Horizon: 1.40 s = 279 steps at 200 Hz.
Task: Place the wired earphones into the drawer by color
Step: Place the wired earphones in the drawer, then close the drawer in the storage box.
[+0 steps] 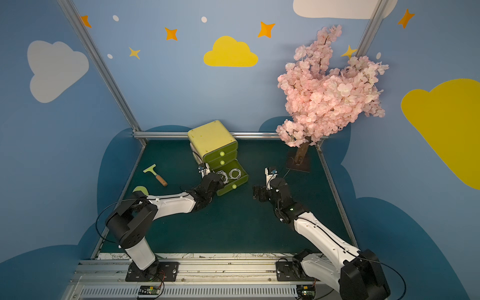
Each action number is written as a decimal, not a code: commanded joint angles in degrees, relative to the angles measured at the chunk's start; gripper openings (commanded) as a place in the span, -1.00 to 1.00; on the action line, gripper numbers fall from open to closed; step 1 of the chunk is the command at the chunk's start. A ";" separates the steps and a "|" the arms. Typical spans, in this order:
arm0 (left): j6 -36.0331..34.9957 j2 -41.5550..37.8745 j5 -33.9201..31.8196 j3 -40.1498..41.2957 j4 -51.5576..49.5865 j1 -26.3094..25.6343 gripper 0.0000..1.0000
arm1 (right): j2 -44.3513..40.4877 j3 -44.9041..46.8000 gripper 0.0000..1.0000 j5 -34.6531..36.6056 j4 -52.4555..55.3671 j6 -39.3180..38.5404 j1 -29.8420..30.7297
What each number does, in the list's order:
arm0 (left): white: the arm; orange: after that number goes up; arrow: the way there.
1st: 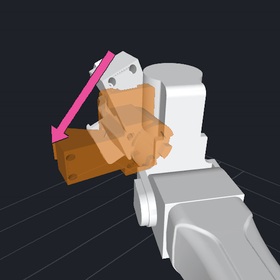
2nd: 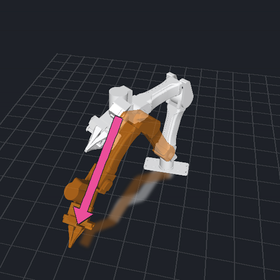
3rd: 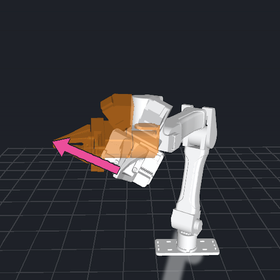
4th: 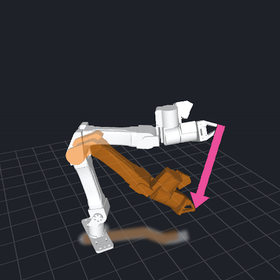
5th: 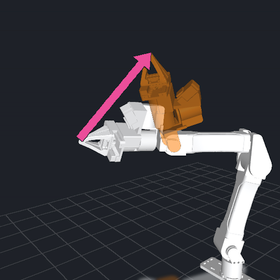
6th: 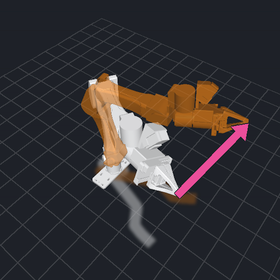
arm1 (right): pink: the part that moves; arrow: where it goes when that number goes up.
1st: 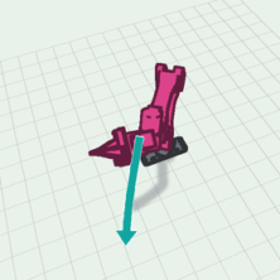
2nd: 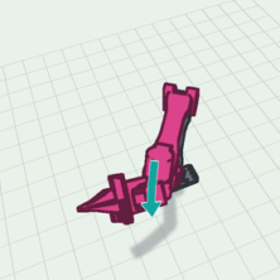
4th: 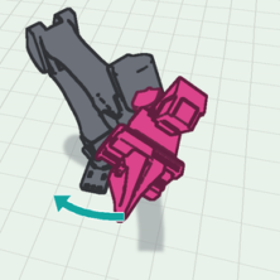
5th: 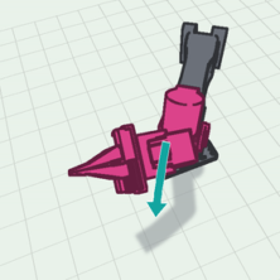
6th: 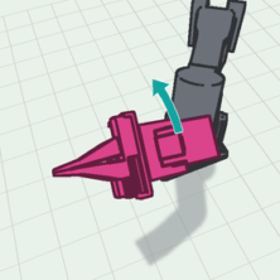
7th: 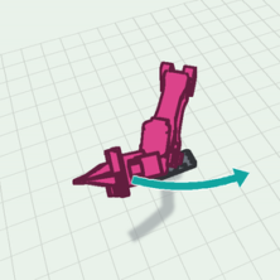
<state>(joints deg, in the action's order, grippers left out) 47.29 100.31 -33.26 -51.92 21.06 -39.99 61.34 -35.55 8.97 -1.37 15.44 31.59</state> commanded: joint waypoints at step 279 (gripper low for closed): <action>-10.61 -34.07 33.92 -8.95 -45.26 17.49 1.00 | 28.04 -15.16 0.97 -30.10 -1.89 8.53 0.22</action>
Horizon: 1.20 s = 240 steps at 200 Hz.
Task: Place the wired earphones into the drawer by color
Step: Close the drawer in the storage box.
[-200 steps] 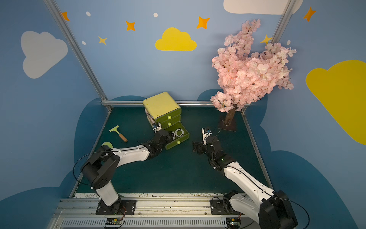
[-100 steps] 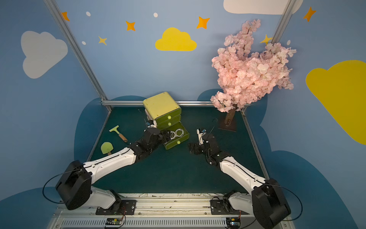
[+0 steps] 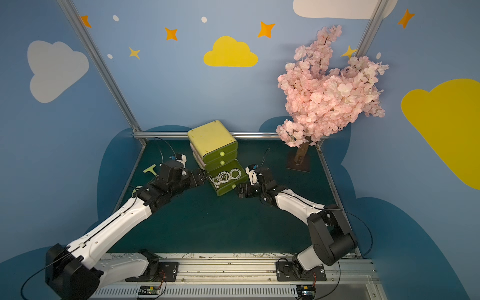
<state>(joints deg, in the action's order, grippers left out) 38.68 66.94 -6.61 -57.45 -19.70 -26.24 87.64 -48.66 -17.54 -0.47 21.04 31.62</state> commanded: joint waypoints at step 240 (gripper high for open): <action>-1.96 29.02 16.02 -26.35 0.64 15.25 1.00 | 6.27 -1.78 0.97 -4.78 -9.33 4.86 0.29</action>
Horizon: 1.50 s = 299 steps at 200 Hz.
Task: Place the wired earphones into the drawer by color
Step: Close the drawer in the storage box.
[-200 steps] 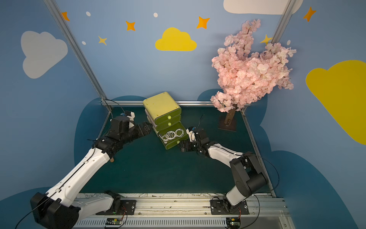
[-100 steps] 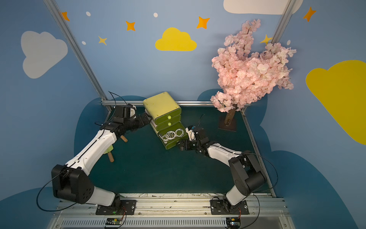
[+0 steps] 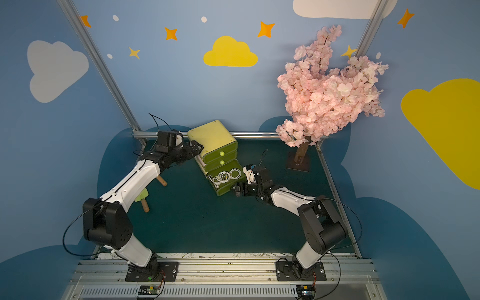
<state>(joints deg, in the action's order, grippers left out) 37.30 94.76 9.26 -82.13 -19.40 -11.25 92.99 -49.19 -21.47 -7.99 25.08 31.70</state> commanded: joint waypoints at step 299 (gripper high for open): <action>-2.57 2.36 -2.71 1.22 -2.66 -0.22 1.00 | 13.25 -11.05 0.97 0.56 -12.49 4.36 2.22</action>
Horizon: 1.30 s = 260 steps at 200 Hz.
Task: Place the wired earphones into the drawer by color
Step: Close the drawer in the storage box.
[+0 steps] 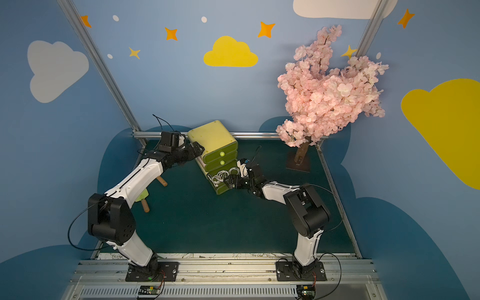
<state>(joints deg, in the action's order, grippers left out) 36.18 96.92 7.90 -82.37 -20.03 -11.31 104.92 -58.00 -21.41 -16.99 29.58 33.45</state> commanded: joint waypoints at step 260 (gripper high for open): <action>-1.51 -0.77 -0.52 2.12 -2.03 -0.34 1.00 | 20.85 -9.00 0.97 5.17 -42.06 -1.02 3.19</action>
<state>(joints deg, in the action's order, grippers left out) 36.18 96.75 7.92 -81.71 -19.44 -11.42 123.87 -67.51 -17.93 -47.86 29.56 36.23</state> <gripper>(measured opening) 0.998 0.985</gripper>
